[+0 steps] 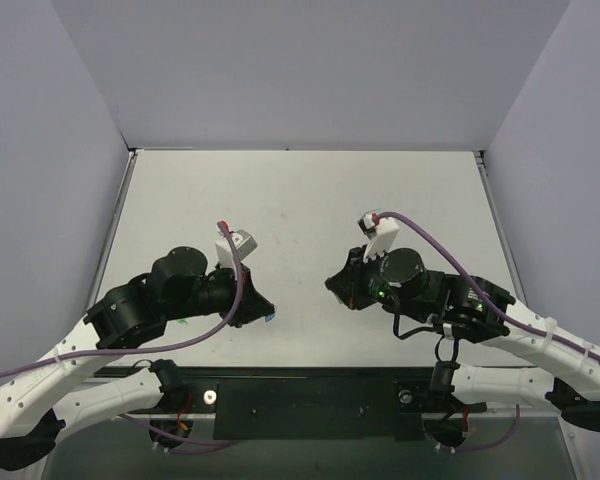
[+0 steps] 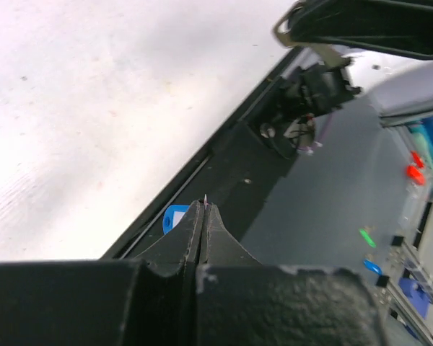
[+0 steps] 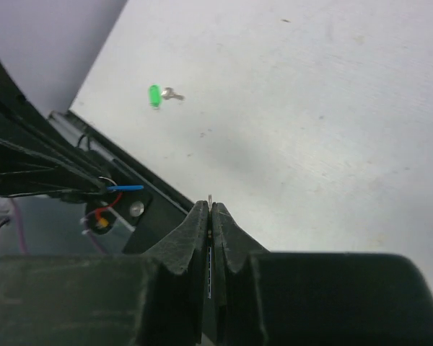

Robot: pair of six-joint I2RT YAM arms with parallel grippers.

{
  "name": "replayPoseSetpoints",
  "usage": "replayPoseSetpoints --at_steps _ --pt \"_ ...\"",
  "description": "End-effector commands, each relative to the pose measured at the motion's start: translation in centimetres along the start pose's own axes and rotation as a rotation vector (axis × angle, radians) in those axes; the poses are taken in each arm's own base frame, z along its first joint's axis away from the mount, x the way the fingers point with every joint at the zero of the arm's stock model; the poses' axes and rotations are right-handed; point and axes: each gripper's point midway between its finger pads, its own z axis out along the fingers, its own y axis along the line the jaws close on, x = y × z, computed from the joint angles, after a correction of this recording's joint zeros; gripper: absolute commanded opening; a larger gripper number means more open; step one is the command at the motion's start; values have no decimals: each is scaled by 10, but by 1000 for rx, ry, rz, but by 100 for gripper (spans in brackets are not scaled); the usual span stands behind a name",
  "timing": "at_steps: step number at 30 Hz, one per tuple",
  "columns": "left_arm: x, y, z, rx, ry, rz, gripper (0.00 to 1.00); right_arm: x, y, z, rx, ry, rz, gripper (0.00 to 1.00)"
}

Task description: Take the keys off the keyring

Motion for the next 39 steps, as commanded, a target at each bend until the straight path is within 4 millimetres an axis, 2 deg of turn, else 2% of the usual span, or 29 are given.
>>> replayPoseSetpoints --at_steps 1,6,10,12,16,21,26,27,28,29,30,31,32,33,34,35,39 --pt "7 40 12 -175 -7 7 0 12 -57 2 270 -14 -34 0" --pt "24 65 21 -245 9 21 0 29 -76 15 321 61 -7 0" --pt "33 74 21 -252 -8 28 0 32 -91 25 367 94 -15 0" --pt "33 86 18 -302 -43 25 0 35 -97 32 389 121 -22 0" --pt "24 85 9 -300 -108 36 0 43 -107 53 419 194 -29 0" --pt "19 88 0 -327 -138 52 0 40 -120 79 440 244 -27 0" --pt "17 89 -1 -323 -161 50 0 42 -138 117 413 328 36 0" --pt "16 88 -1 -322 -167 51 0 38 -134 124 378 334 49 0" --pt "15 90 -3 -328 -175 49 0 43 -144 135 397 365 58 0" --pt "15 90 -4 -330 -181 45 0 35 -139 140 373 357 65 0" --pt "13 90 -6 -326 -195 45 0 42 -150 151 392 391 74 0" --pt "12 89 -7 -324 -203 44 0 34 -147 157 375 384 79 0" --pt "11 89 -10 -323 -213 42 0 41 -157 167 392 413 90 0" --pt "10 89 -11 -320 -221 42 0 33 -154 174 378 403 94 0" --pt "9 89 -13 -321 -234 41 0 41 -162 185 393 433 107 0" --pt "7 88 -14 -315 -244 41 0 37 -161 192 385 429 115 0" --pt "5 89 -16 -314 -258 38 0 40 -173 217 411 442 141 0"
